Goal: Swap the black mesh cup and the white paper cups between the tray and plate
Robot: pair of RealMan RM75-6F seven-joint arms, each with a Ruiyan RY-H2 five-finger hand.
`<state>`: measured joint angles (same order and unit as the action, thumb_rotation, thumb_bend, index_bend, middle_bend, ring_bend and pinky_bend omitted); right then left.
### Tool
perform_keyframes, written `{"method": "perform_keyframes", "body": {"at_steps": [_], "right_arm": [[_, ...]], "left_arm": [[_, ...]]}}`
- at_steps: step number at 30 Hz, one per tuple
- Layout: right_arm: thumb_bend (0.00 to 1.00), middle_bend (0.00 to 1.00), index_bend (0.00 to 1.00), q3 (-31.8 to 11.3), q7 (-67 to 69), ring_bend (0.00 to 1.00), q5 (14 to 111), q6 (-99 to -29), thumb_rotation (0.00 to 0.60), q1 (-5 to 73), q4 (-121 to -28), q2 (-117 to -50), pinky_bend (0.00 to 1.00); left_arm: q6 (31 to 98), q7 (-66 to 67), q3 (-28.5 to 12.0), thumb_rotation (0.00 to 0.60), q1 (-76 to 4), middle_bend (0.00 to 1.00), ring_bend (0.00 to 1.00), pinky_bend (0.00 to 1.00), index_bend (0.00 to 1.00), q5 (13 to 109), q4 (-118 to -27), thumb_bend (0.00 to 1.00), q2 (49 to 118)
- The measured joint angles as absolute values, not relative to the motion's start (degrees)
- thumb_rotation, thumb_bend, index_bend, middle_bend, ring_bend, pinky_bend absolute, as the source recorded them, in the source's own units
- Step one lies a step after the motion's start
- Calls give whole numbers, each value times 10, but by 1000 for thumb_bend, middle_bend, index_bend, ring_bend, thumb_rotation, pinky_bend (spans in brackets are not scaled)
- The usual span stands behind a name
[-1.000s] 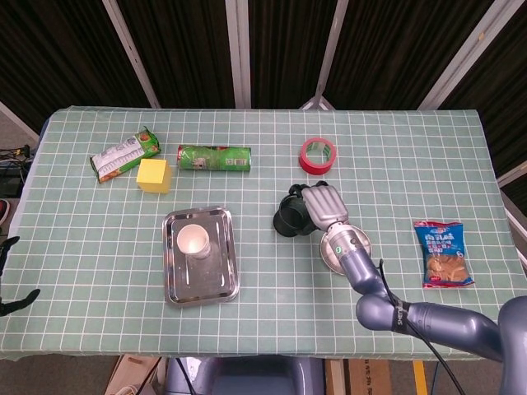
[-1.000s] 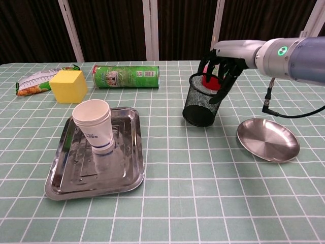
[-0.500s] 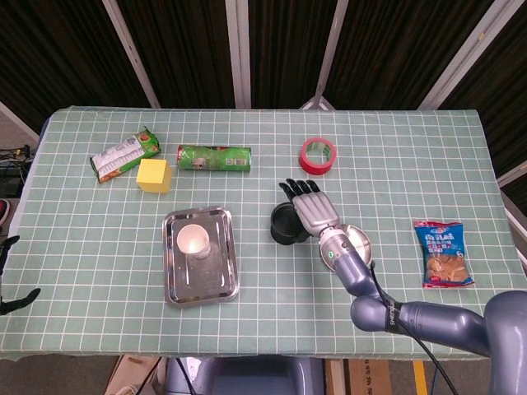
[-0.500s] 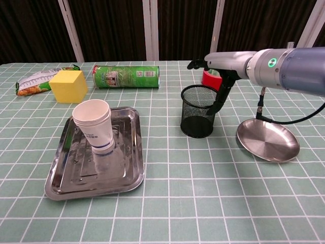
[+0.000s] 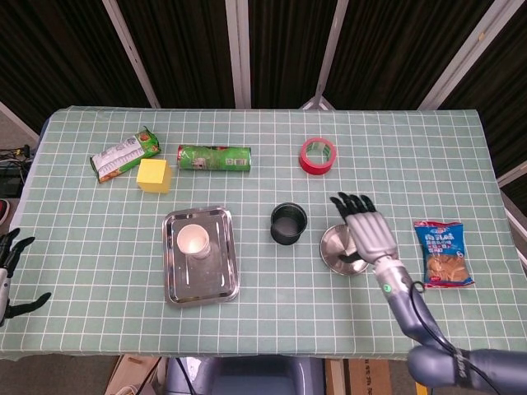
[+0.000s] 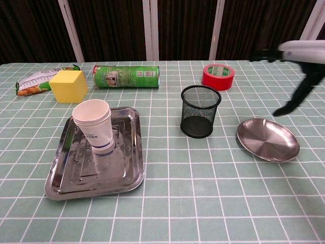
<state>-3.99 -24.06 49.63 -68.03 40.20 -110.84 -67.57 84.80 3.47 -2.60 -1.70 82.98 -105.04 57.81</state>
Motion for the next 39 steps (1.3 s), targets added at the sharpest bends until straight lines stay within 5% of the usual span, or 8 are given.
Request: {"method": "perform_keyframes", "body": {"at_steps": [7,12,24,32,39], "right_arm": [[0,0,0,54,-107,0,680,-826,600,225,-1078,-631,0],[0,0,0,80,-59,0,743,-878,600,164,-1032,-629,0],[0,0,0,45,-60,0,720,-891,600,116,-1004,-639,0],[0,0,0,19,-84,0,686,-881,600,104,-1006,-642,0],[0,0,0,-3,-91,0,666,-874,600,88,-1007,-639,0]], "left_arm": [[781,2,-21,600,-59,0,0,0,143,859,-1070,86,526],[676,-20,-37,600,-134,0,0,0,131,866,-1077,68,492],[409,-18,-99,600,-360,0,0,0,128,823,-1058,32,505],[337,-6,-101,600,-430,0,0,0,128,795,-973,32,600],[338,-11,-90,600,-451,0,0,0,128,794,-908,36,675]]}}
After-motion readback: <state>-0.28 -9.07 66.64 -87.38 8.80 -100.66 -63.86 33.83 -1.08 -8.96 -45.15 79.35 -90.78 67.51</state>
